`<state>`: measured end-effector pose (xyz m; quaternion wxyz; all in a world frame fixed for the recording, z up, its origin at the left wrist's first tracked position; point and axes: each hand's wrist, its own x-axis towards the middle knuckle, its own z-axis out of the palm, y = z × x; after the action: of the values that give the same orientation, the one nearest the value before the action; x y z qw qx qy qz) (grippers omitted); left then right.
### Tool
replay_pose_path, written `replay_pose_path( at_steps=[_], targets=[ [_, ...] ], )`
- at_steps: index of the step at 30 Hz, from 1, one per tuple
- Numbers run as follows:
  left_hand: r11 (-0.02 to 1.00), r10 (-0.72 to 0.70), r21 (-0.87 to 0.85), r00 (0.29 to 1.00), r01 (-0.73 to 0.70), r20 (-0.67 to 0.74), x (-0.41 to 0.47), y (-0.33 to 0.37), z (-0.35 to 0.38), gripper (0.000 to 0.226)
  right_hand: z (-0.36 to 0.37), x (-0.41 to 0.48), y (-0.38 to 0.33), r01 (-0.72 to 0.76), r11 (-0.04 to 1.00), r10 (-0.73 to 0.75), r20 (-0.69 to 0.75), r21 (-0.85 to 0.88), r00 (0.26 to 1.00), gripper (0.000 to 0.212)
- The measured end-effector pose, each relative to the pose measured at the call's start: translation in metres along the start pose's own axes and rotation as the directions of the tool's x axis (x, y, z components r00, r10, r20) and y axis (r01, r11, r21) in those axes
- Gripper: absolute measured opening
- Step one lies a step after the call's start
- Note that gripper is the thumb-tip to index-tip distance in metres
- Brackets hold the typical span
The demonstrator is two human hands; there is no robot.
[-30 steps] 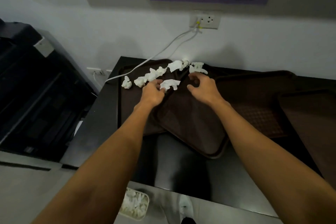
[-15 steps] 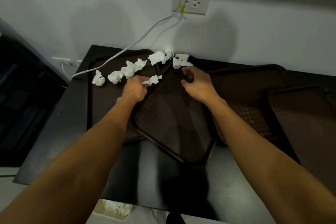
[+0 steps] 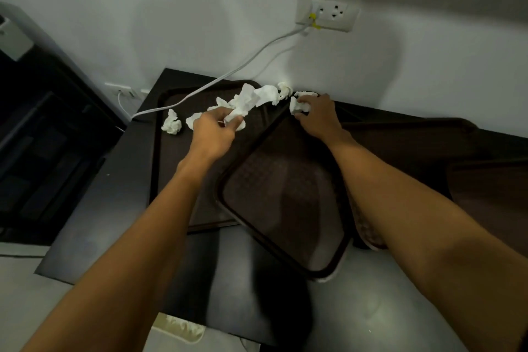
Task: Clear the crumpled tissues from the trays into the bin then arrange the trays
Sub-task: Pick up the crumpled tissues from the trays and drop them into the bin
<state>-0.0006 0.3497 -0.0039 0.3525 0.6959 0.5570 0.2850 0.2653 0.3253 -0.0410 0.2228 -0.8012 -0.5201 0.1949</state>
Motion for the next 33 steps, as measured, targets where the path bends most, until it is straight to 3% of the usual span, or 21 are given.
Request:
replay_pose_path(
  at_steps=[3, 7, 12, 17, 23, 29, 33],
  targets=[
    [1.000, 0.020, 0.006, 1.000, -0.020, -0.004, -0.004, -0.004, -0.006, 0.018, 0.008, 0.000, -0.005, 0.047, 0.999, -0.047, 0.004, -0.005, 0.999, 0.044],
    [1.000, 0.020, 0.012, 1.000, -0.020, 0.000, -0.006, -0.007, -0.013, 0.019, 0.013, -0.001, -0.010, 0.071, 0.995, -0.065, -0.089, 0.066, 0.994, 0.026],
    [1.000, -0.014, -0.004, 1.000, 0.014, -0.003, -0.013, -0.006, -0.014, 0.011, 0.020, 0.001, -0.013, 0.118, 0.992, -0.112, -0.100, 0.054, 0.989, 0.011],
    [1.000, -0.026, -0.004, 1.000, 0.026, -0.015, -0.020, -0.006, -0.018, 0.012, 0.020, -0.013, -0.015, 0.088, 0.983, -0.059, -0.176, 0.164, 0.983, 0.015],
    [0.997, -0.076, -0.022, 0.997, 0.076, -0.011, -0.040, -0.005, -0.030, 0.017, 0.014, -0.056, -0.025, 0.037, 0.939, 0.021, -0.166, 0.341, 0.986, 0.045],
    [0.992, -0.117, -0.042, 0.993, 0.116, -0.008, -0.074, -0.007, -0.045, 0.018, 0.013, -0.111, -0.052, 0.136, 0.932, -0.073, -0.194, 0.335, 0.978, 0.036],
    [0.991, -0.120, -0.060, 0.993, 0.120, 0.002, -0.107, -0.013, -0.062, 0.012, 0.023, -0.153, -0.081, 0.175, 0.888, -0.106, -0.181, 0.425, 0.978, 0.036]
  ],
)
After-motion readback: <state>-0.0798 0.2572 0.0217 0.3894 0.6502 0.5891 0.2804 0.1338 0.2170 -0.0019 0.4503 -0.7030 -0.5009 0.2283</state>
